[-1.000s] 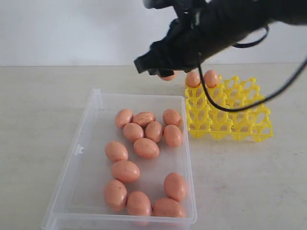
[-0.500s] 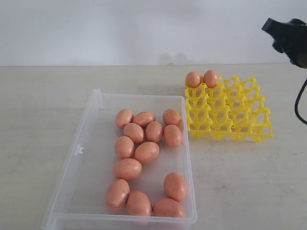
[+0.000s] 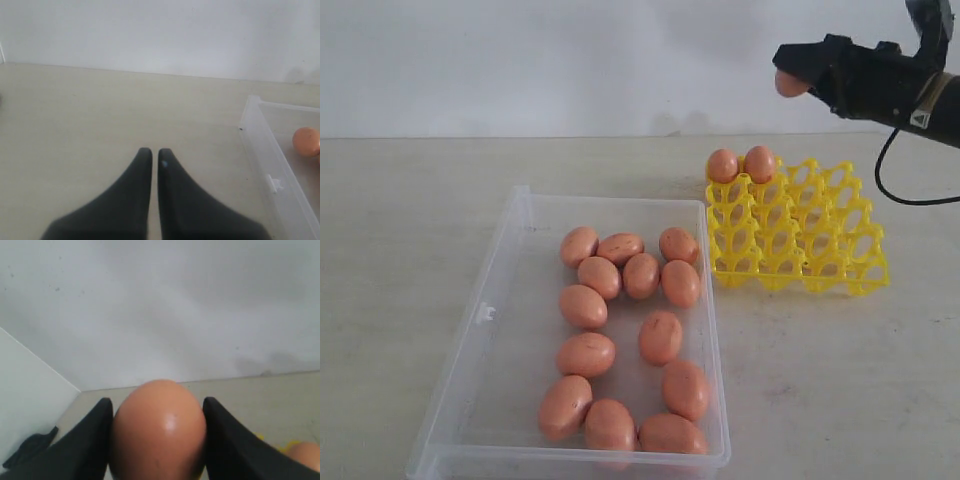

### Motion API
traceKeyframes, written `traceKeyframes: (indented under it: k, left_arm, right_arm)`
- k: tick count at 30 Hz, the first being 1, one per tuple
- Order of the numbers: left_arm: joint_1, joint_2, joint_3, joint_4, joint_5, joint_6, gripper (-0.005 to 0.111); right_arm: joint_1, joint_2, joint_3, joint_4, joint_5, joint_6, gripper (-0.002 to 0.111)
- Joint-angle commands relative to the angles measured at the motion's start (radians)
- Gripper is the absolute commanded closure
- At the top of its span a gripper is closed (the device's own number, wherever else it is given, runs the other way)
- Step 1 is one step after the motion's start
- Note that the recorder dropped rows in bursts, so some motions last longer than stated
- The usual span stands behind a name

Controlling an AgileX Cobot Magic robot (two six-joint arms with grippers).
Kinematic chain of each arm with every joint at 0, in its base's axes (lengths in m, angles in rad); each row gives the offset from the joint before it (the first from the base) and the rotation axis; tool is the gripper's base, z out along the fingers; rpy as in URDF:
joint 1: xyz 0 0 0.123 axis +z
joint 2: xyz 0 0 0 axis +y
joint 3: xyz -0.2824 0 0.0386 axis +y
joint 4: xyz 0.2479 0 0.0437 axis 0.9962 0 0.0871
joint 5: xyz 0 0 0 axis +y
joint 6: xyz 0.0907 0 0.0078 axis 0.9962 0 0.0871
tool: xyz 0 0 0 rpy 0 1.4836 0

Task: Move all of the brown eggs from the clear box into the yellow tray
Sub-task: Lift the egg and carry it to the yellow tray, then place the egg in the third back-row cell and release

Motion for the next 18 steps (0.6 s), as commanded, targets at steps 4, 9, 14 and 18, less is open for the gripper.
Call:
traceKeyframes:
  k: [4,9,14,18]
  left_arm:
    - [0.003,-0.002,0.003,-0.003,-0.007,0.002,0.103]
    - [0.003,-0.002,0.003,-0.003,-0.007,0.002,0.103]
    - [0.003,-0.002,0.003,-0.003,-0.007,0.002,0.103]
    - [0.003,-0.002,0.003,-0.003,-0.007,0.002,0.103]
  right_arm:
    - [-0.068,0.086,-0.063,-0.117,0.009,-0.055,0.108]
    - [-0.066,0.106,-0.063,-0.097,0.277,-0.332,0.108]
    - [-0.065,0.201,-0.093,-0.004,0.178,-0.396,0.108]
    - [-0.065,0.253,-0.165,-0.004,0.161,-0.396,0.108]
